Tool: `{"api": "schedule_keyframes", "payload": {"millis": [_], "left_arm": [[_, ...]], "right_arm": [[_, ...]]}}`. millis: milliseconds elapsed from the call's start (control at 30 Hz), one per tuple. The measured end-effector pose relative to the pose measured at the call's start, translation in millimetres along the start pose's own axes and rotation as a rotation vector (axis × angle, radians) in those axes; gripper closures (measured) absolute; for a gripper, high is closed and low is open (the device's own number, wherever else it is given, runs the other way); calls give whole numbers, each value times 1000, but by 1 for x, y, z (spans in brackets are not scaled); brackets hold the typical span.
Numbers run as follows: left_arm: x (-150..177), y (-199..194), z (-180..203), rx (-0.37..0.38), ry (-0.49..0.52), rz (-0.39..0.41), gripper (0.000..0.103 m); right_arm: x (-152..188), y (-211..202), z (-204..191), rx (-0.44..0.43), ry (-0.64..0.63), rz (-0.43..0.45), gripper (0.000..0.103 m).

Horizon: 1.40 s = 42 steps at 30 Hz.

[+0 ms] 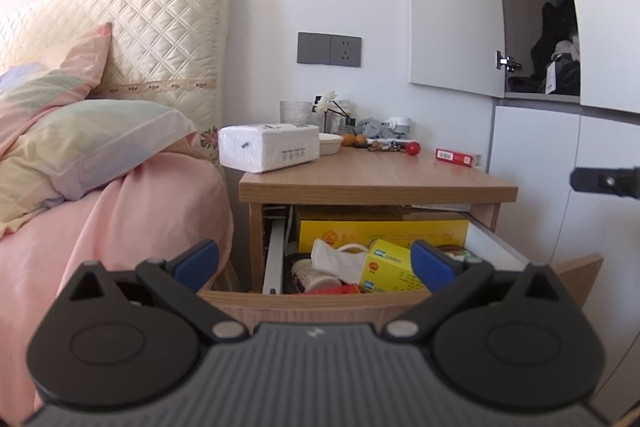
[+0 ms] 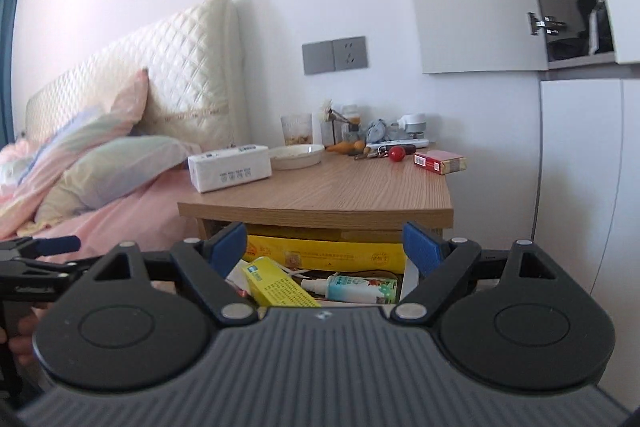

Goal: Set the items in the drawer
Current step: 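Open the right tool and lift it out of the drawer, then bring both tools to the drawer front with fingers closed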

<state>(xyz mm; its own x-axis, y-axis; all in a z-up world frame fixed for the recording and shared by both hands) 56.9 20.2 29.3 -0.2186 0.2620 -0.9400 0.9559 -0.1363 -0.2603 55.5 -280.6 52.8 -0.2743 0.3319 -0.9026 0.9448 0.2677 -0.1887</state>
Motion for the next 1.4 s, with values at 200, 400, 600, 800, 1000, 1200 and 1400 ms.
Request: {"api": "schedule_keyframes", "payload": {"millis": [200,400,600,800,1000,1200,1400], "left_arm": [[1,-1,4,-5,9,0,0],[1,-1,6,-11,19,6,0],[1,-3,6,-12,19,10,0],[2,-4,8,-7,25,14,0],[3,-4,9,9,37,18,0],[3,-4,9,0,28,22,3],[4,-3,10,6,34,15,19]], "right_arm": [[25,-13,-5,16,-11,72,16],[38,-16,-5,-7,4,80,16],[46,-21,-12,16,-22,109,16],[48,-18,-9,15,9,83,16],[48,-17,-5,21,40,71,17],[51,-16,-7,33,26,69,30],[54,-12,-10,33,35,48,55]]}}
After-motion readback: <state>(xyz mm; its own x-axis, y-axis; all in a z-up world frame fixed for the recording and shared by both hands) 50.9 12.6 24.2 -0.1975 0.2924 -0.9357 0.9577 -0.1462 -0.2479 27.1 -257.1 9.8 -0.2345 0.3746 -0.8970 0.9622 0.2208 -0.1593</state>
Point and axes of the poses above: each gripper's, at about its wrist camera, not at the fingertips, and y roughly the way its jaws point, z to its right, x to its underside, the point moved 1 cm from there along y, roughly the way its jaws point, and after that the axes turned 14 degrees about y, right-handed, at the moved point
